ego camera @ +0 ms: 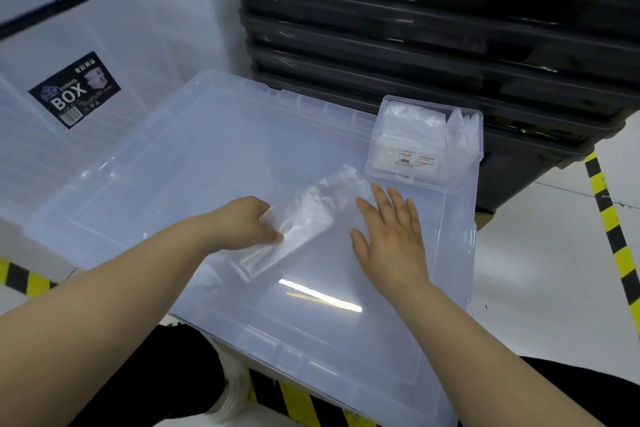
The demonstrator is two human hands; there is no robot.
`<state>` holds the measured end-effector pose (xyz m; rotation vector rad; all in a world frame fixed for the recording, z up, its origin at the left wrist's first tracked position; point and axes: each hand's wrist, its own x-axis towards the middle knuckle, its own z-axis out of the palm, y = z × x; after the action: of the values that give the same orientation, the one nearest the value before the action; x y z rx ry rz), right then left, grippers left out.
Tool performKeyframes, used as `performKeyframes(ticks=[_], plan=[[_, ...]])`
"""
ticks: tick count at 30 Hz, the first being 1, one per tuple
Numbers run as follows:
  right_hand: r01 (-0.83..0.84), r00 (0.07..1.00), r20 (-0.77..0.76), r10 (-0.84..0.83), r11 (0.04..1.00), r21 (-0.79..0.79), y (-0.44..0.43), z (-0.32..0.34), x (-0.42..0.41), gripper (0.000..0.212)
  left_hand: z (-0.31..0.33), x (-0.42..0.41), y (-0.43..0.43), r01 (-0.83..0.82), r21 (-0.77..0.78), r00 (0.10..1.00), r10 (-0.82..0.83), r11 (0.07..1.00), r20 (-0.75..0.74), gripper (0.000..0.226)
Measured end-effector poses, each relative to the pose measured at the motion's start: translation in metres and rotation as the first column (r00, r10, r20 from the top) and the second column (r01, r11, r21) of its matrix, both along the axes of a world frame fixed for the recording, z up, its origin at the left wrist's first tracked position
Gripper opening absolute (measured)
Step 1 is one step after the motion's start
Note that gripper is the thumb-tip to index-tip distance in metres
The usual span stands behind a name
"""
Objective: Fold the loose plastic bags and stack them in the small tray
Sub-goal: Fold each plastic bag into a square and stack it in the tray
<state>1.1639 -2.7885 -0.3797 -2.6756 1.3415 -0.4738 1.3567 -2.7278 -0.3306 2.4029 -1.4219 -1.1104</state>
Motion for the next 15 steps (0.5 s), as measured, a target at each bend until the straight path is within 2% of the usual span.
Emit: performKeyframes(ticks=[3,5,8,10,12,15], plan=[[-0.078,0.994,0.072,0.086,0.992,-0.101,0.002,0.001,0.002,0.046,-0.001,-0.006,0.011,-0.242,-0.106,0.958,0.220,0.964,-0.186,0.023],[-0.173,0.978,0.094,0.188,0.974,-0.149,0.004,-0.002,0.002,0.044,-0.006,-0.014,0.015,-0.425,-0.135,0.869,0.362,0.895,-0.336,0.023],[-0.318,0.944,0.018,0.329,0.924,-0.211,0.006,-0.009,0.001,0.038,-0.014,-0.033,0.015,-0.609,-0.058,0.698,0.500,0.791,-0.512,0.019],[-0.376,0.926,-0.030,0.377,0.906,-0.194,0.008,-0.012,0.001,0.050,-0.018,-0.044,0.011,-0.654,-0.002,0.617,0.532,0.756,-0.580,0.019],[-0.403,0.915,-0.046,0.401,0.902,-0.156,0.009,-0.011,0.000,0.062,-0.020,-0.052,0.008,-0.668,0.028,0.575,0.540,0.744,-0.615,0.019],[-0.431,0.900,-0.008,0.435,0.891,-0.142,0.009,-0.012,0.000,0.058,-0.022,-0.052,0.008,-0.668,0.026,0.570,0.533,0.744,-0.626,0.018]])
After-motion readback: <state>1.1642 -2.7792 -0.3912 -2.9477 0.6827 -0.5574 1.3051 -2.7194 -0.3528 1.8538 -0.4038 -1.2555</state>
